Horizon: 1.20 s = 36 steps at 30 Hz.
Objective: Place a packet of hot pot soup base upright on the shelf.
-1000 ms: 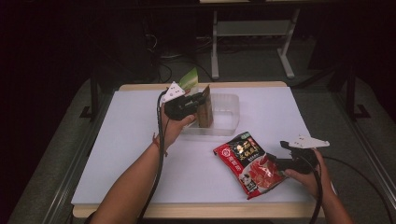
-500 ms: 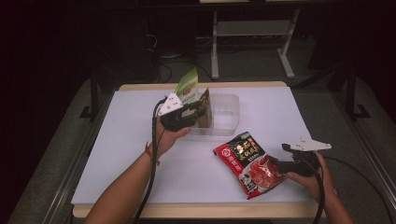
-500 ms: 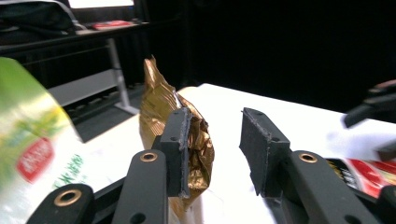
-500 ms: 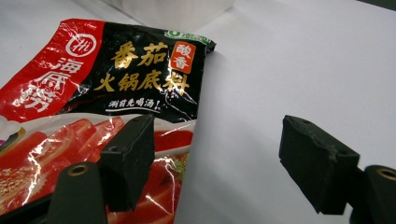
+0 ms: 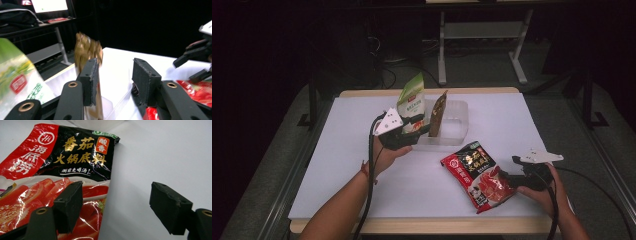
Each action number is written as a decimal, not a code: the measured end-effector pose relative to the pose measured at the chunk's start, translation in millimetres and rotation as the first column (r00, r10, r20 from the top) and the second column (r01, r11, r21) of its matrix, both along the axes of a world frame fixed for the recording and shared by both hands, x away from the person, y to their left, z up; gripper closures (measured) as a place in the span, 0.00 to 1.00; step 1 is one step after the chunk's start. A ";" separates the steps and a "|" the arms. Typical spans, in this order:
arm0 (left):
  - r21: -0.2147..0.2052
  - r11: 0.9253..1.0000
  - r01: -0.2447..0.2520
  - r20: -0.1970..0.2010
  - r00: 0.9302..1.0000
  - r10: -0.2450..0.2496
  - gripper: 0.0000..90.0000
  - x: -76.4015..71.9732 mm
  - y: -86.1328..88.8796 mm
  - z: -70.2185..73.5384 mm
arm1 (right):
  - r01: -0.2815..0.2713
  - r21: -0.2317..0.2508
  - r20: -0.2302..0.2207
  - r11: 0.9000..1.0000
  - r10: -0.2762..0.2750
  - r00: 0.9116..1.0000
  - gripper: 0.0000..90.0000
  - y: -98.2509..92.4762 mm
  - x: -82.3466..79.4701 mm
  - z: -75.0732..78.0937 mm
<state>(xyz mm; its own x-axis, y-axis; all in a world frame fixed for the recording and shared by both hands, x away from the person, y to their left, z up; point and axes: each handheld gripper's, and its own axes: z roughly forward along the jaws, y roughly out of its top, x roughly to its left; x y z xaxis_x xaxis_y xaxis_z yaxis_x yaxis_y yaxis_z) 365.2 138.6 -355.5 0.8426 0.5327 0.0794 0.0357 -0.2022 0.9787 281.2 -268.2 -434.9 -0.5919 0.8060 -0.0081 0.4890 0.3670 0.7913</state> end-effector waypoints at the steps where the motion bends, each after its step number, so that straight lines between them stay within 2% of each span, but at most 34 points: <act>1: -0.002 1.000 -0.002 0.003 1.000 0.002 0.62 -0.2 -0.6 0.7 | -0.001 0.000 0.000 1.000 0.001 1.000 0.29 0.0 0.1 -0.1; 5: 0.030 1.000 -0.004 0.003 1.000 0.004 0.61 -2.9 -2.0 -2.7 | 0.000 0.003 -0.002 1.000 0.000 1.000 0.29 -1.1 0.1 -0.8; 10: 0.060 0.998 0.020 -0.038 0.999 -0.017 0.57 -9.1 0.7 -15.5 | -0.001 0.004 -0.017 1.000 0.002 1.000 0.29 -1.6 -0.5 -3.1; 12: 0.091 0.995 0.036 -0.055 0.998 -0.031 0.55 -11.6 0.4 -21.7 | -0.006 -0.001 -0.024 1.000 0.006 1.000 0.29 -0.7 -1.7 -2.8; 14: 0.118 0.991 0.056 -0.072 0.996 -0.048 0.54 -14.6 -0.7 -28.6 | -0.016 0.006 -0.030 1.000 0.016 0.999 0.29 0.1 -2.7 -2.0; 17: 0.170 0.981 0.089 -0.107 0.992 -0.072 0.50 -18.4 -4.6 -41.1 | -0.032 0.015 -0.044 0.999 0.033 0.999 0.28 2.8 -2.0 -1.5; 19: 0.194 0.973 0.122 -0.157 0.983 -0.092 0.47 -19.4 -8.9 -49.7 | -0.054 0.029 -0.063 0.998 0.056 0.996 0.28 5.3 -0.9 -2.2; 21: 0.227 0.964 0.141 -0.180 0.979 -0.101 0.43 -20.4 -13.7 -57.2 | -0.081 0.032 -0.088 0.996 0.084 0.993 0.27 8.6 -0.4 -3.4; 23: 0.205 0.963 0.175 -0.243 0.962 -0.123 0.40 -19.2 -17.9 -63.9 | -0.115 0.045 -0.122 0.992 0.120 0.985 0.25 12.1 0.1 -5.8; 25: 0.208 0.957 0.204 -0.290 0.947 -0.139 0.38 -18.6 -22.9 -69.7 | -0.131 0.060 -0.153 0.990 0.139 0.979 0.24 14.2 0.5 -7.7; 27: 0.196 0.952 0.235 -0.337 0.928 -0.160 0.37 -18.3 -27.5 -75.0 | -0.128 0.072 -0.172 0.989 0.138 0.975 0.24 14.8 1.0 -9.0; 28: 0.201 0.948 0.248 -0.350 0.922 -0.167 0.36 -18.5 -29.9 -77.4 | -0.129 0.085 -0.183 0.988 0.143 0.973 0.24 14.7 1.3 -9.9; 29: 0.208 0.945 0.252 -0.354 0.920 -0.167 0.36 -18.7 -31.7 -79.0 | -0.137 0.093 -0.198 0.986 0.153 0.968 0.24 15.0 1.4 -11.2; 31: 0.210 0.939 0.272 -0.382 0.907 -0.177 0.34 -18.7 -35.7 -82.6 | -0.140 0.113 -0.223 0.984 0.162 0.961 0.25 15.2 1.4 -13.2; 32: 0.212 0.936 0.280 -0.389 0.903 -0.182 0.34 -18.4 -36.8 -83.6 | -0.143 0.120 -0.230 0.982 0.167 0.959 0.25 15.3 1.3 -13.7; 36: 0.200 0.934 0.298 -0.427 0.884 -0.191 0.34 -16.8 -41.4 -88.9 | -0.156 0.127 -0.240 0.980 0.183 0.953 0.26 16.5 0.8 -14.3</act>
